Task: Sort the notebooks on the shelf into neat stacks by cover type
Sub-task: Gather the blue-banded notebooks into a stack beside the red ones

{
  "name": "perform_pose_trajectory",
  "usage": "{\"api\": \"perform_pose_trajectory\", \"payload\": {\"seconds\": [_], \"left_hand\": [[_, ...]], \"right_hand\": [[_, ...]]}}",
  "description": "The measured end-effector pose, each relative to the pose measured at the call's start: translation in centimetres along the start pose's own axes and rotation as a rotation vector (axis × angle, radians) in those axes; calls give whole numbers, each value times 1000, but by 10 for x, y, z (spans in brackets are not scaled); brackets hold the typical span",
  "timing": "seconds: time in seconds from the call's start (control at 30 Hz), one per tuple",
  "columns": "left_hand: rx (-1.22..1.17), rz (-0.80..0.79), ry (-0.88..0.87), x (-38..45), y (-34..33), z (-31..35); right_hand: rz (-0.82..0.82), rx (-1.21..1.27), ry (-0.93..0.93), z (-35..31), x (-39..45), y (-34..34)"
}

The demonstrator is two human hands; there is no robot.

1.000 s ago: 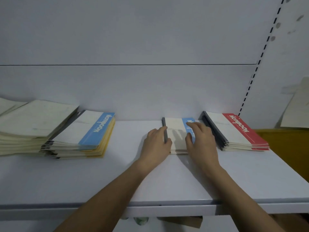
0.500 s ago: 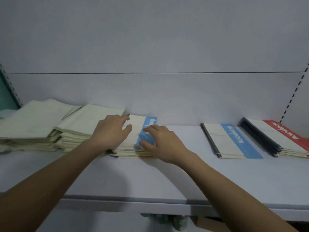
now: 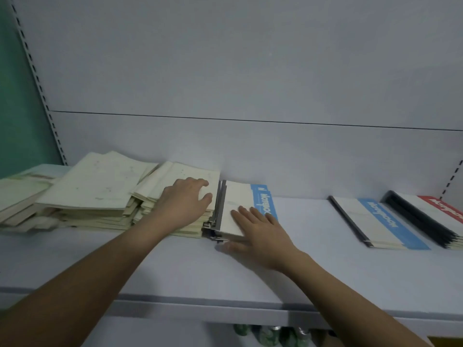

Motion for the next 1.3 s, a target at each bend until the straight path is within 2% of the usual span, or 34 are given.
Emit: {"api": "perform_pose_trajectory", "payload": {"seconds": [0.13,0.2,0.23,0.3,0.37,0.4,0.47,0.53,0.6,0.63,0.77,0.83,0.9,1.03,1.1,1.2,1.3], "left_hand": [[-179,82,-59,3,9,9],[-337,116,-41,5,15,13],[-422,94,-4,6,15,14],[-706,-87,134,5,8,17],[-1173,-419,336,-5,-4,30],[-1383,-543,406,-11,-5,37],[-1615,-616,480,-14,-1,42],[-1596,-558,544,-14,3,36],[-1507,-439,580,-11,6,22],[-1475,-382,581,-8,8,13],[-1446,-216,566,1,18,-14],[-1438,-150,569,3,22,-21],[-1432,-132,564,4,22,-25],[-1400,-109,564,4,18,-30],[-1394,-103,568,4,17,-32],[-1402,-94,583,5,14,-32],[-1441,-61,617,3,15,-27]], "right_hand": [[37,93,-30,6,-13,15],[80,339,-125,13,-9,27],[152,476,-159,14,-7,36],[323,603,-179,10,-2,56],[404,686,-130,-5,-2,70],[386,718,-83,-16,-4,72],[292,641,24,-38,-6,69],[243,413,120,-51,-5,64],[227,367,147,-49,-2,61],[228,393,112,-43,1,60],[185,636,-221,4,14,35],[82,460,-214,13,18,16],[-19,230,-115,10,19,3],[24,-55,-45,6,14,13],[34,-118,16,6,8,18],[42,128,-59,21,-4,30],[182,431,-173,43,-4,47]]}}
Point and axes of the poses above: each hand's wrist, its own x-axis towards the middle knuckle, its own y-axis out of the back of the hand, z = x × y, the point moved 6 cm from there along x, towards the middle knuckle, and after that the axes turned 2 degrees about z, right-handed, at the moved point
